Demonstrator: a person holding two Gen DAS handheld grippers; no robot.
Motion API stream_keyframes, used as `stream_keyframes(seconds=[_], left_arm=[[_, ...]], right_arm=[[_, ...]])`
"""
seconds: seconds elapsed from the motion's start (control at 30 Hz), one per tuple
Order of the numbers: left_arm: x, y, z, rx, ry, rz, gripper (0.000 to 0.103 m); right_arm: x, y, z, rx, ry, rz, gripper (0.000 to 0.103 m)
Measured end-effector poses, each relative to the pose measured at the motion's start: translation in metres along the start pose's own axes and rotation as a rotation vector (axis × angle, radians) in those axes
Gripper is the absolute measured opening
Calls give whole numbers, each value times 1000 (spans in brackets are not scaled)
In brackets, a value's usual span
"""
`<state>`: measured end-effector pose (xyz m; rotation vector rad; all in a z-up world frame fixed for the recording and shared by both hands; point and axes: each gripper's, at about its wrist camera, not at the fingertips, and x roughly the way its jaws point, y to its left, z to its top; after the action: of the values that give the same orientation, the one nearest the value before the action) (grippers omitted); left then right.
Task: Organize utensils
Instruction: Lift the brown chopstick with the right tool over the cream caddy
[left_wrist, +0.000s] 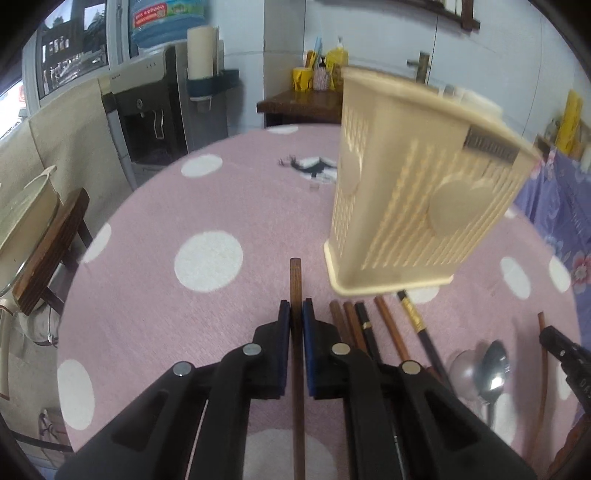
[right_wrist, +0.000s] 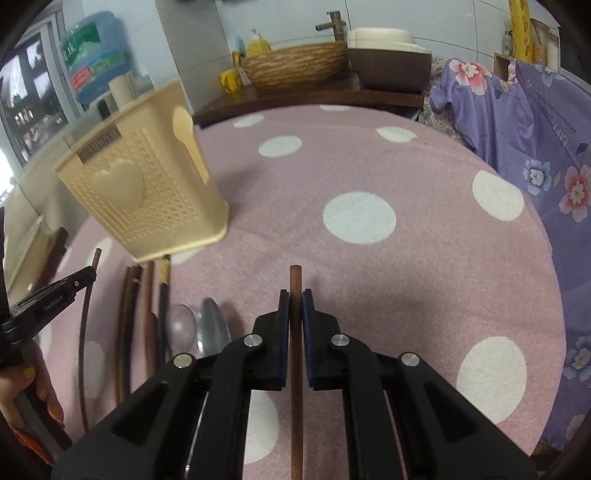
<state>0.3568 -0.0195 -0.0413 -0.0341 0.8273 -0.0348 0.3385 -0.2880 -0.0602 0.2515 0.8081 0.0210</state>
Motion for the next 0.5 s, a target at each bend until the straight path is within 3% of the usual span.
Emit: stream_keyframes(seconds=[0.37,0.5], left_arm=[[-89,13,38,-33,-225,-69,8],[-108,13,51,-22,-279,-58,8]], right_arm=[[-99,16,44,-99,-270,83,7],[-119,21,61,-116,-311,82,7]])
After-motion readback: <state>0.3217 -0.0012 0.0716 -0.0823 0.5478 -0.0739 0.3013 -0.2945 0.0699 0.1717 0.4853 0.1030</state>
